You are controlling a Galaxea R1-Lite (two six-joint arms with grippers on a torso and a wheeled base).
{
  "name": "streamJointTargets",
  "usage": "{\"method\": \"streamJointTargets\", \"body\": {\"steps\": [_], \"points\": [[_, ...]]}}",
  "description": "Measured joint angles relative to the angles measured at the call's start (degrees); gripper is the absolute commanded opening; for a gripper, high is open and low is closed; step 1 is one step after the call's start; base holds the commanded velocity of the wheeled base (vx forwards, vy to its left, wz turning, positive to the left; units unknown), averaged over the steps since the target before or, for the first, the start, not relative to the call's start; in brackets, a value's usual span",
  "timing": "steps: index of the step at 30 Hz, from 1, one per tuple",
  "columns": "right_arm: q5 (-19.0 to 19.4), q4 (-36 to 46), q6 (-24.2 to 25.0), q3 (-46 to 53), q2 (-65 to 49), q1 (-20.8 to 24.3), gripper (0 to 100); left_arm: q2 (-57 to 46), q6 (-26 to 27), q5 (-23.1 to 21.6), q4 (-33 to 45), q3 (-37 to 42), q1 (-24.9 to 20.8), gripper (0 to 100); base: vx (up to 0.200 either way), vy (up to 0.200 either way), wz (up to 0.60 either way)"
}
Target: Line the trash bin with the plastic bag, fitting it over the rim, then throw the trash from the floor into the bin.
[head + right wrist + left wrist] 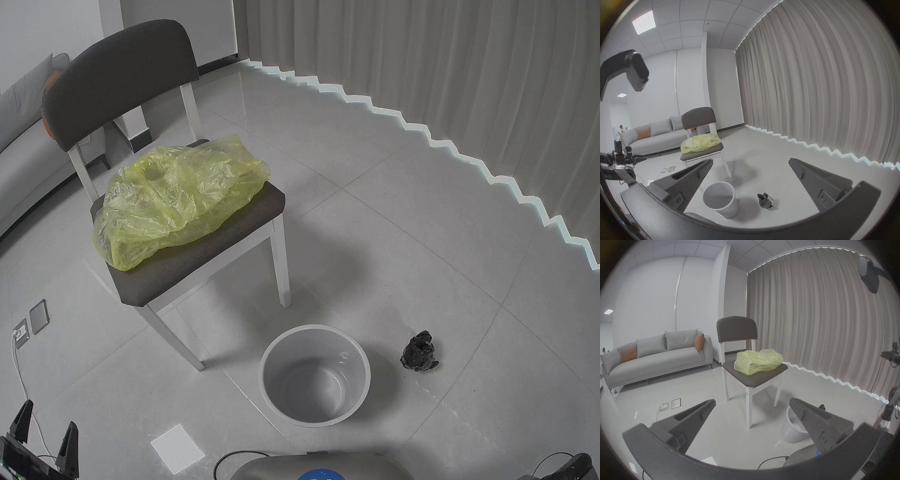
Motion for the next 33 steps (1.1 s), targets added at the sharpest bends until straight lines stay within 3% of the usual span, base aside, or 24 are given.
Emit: {"method": "streamJointTargets", "body": {"steps": [5,13,20,24,33], "points": [[2.04,-4.06,-0.66,-5.24,11.14,0.72,100,0.0,0.41,0.16,-0.12,0.0,0.0,100,0.0,0.0,0.0],[3.67,-8.9,-8.12,-9.31,25.23,1.82,100,0.0,3.05,-0.48,-0.43,0.0,0.05,100,0.0,0.0,0.0],[3.86,-10.02,-8.2,-9.23,30.09,2.51,100,1.77,-4.29,-1.8,-0.73,-7.17,-0.52,100,0.0,0.0,0.0],[3.82,-10.61,-8.27,-8.72,31.99,3.97,100,6.53,-5.39,-2.13,0.07,-13.7,-2.17,100,0.0,0.0,0.0],[3.05,-11.03,-8.01,-7.34,34.99,6.92,100,25.92,-0.84,-1.78,-4.84,-20.09,-4.74,100,0.0,0.0,0.0]]}}
